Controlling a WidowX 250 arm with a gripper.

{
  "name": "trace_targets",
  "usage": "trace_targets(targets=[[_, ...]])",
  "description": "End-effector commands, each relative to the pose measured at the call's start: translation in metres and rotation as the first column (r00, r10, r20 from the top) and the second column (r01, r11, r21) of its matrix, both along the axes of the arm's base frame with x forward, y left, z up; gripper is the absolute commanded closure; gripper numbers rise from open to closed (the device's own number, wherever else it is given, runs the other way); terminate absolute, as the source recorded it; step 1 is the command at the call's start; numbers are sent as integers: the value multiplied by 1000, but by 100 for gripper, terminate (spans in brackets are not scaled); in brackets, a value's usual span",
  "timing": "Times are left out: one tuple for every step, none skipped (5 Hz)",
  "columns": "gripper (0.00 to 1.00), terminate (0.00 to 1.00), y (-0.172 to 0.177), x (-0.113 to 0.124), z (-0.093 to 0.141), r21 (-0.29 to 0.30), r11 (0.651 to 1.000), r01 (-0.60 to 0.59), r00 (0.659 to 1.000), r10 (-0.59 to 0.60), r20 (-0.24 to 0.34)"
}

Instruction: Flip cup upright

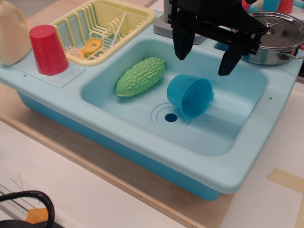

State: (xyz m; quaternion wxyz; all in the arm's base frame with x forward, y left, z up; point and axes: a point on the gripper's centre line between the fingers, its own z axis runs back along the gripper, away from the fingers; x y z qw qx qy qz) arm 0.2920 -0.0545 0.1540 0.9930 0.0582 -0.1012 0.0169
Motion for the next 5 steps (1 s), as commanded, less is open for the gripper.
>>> trace_targets(targets=[[0,0,0,0,0,0,1000,0,1000,0,0],[0,0,2,0,-10,66,998,-24,999,26,-24],[0,0,-1,-4,-11,108,990,-86,996,88,-18],[0,0,-2,-5,-9,170,979,-109,994,107,18],[0,0,9,4,-19,161,982,-99,995,97,17]])
